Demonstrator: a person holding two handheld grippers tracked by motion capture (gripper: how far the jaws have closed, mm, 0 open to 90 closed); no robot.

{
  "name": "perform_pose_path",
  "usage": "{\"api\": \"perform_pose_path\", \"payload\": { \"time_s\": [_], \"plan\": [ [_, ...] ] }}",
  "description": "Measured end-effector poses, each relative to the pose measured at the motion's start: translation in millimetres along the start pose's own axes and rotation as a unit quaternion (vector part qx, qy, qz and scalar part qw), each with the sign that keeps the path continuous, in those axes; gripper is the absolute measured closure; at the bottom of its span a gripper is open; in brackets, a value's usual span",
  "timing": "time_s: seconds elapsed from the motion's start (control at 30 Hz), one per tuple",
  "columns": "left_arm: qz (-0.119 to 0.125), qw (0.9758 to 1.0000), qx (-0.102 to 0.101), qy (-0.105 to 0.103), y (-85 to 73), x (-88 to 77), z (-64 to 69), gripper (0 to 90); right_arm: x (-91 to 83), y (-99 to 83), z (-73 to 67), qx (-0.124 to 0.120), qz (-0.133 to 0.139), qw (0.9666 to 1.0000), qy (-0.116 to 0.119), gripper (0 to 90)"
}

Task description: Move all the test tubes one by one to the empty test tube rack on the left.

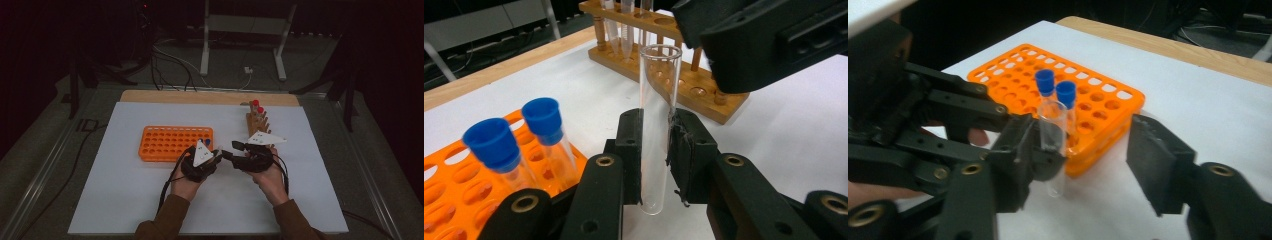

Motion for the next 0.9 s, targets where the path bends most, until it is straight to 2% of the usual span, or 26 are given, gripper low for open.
{"api": "perform_pose_path", "payload": {
  "time_s": [0.33,0.53,0.73,0.9],
  "plan": [
    [0.006,0.9999,-0.01,0.008,-2.2,-11.6,-10.1,75.6,-2.6,-6.8,10.0,-0.007,-0.001,0.9984,-0.056,16.4],
    [0.01,0.9998,-0.015,0.012,-2.8,-18.6,-17.6,75.6,-7.7,-11.4,18.3,-0.005,0.002,0.9969,-0.079,5.6],
    [0.016,0.9994,-0.026,0.017,-3.1,-25.3,-26.5,75.6,-14.2,-16.1,26.4,-0.001,0.004,0.9958,-0.091,0.2],
    [0.022,0.999,-0.033,0.023,-3.0,-29.8,-32.6,75.6,-19.1,-19.6,29.4,-0.001,0.009,0.9955,-0.094,0.2]
  ]
}}
Point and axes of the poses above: each handheld gripper's, and its own axes: x roughly forward along the jaws, y roughly out of its top, z roughly to its right, the point moved 3 cm from there along x, roughly forward along the jaws, and after that the axes turned 2 degrees about y, right-handed, at the moved point
